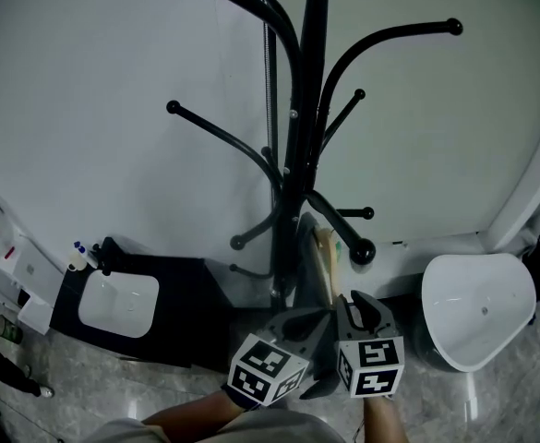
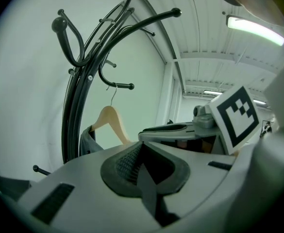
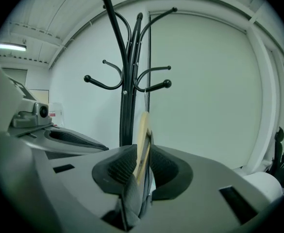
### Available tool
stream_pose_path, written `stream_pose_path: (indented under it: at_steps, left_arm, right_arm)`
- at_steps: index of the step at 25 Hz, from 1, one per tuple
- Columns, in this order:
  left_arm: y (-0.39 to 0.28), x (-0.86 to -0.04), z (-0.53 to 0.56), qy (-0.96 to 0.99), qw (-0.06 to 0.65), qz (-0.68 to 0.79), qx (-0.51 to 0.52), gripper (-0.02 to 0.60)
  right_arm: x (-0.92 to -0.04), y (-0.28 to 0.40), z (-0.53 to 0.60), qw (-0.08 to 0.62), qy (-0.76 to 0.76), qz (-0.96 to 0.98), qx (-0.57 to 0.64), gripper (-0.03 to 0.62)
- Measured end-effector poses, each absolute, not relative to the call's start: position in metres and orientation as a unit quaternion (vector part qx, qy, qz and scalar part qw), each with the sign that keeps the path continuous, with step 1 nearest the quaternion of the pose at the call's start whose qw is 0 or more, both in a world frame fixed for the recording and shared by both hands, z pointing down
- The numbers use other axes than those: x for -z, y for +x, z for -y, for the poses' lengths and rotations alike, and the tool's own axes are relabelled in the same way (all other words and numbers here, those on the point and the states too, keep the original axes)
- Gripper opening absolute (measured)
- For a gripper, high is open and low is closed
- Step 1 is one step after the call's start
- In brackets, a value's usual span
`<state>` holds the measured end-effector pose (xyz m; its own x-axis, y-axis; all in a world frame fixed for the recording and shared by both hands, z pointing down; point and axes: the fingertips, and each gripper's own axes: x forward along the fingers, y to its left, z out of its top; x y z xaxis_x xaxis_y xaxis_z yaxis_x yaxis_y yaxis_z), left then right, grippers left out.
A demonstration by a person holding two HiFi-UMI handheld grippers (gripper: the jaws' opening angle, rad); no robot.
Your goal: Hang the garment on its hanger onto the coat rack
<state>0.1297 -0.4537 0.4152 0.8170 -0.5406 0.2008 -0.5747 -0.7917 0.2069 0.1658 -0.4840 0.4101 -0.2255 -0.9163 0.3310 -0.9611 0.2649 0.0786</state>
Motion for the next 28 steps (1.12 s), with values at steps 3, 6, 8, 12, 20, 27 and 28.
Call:
stream_pose_path:
  at_steps: [3, 6, 8, 12, 20, 27, 28]
  left_arm:
    - [0.135, -0.411, 0.445, 0.946, 0.125, 0.293, -0.063, 0.006]
    - [0.140, -0.407, 0.439, 0.947, 0.123, 0.290, -0.063, 0.006]
    - [0.143, -0.406, 0.437, 0.947, 0.121, 0.290, -0.063, 0.006]
    - [0.145, -0.406, 0.436, 0.946, 0.118, 0.294, -0.064, 0.005]
    - [0.145, -0.405, 0.426, 0.944, 0.114, 0.301, -0.065, 0.005]
    - [0.145, -0.402, 0.423, 0.943, 0.111, 0.306, -0.067, 0.006]
    - [0.146, -0.402, 0.423, 0.943, 0.111, 0.306, -0.067, 0.006]
  right_arm:
    - [-0.402, 0.171, 0.467, 0.142, 0.606, 0.780, -0.064, 0.052]
    - [-0.400, 0.172, 0.455, 0.133, 0.593, 0.790, -0.073, 0.020]
    - [-0.401, 0.173, 0.450, 0.124, 0.583, 0.799, -0.082, 0.017]
    - [-0.405, 0.175, 0.447, 0.101, 0.568, 0.811, -0.101, 0.015]
    - [-0.409, 0.177, 0.439, 0.088, 0.557, 0.818, -0.113, 0.015]
    - [-0.403, 0.179, 0.439, 0.091, 0.560, 0.818, -0.097, 0.015]
    - [-0.403, 0.179, 0.439, 0.091, 0.559, 0.818, -0.095, 0.015]
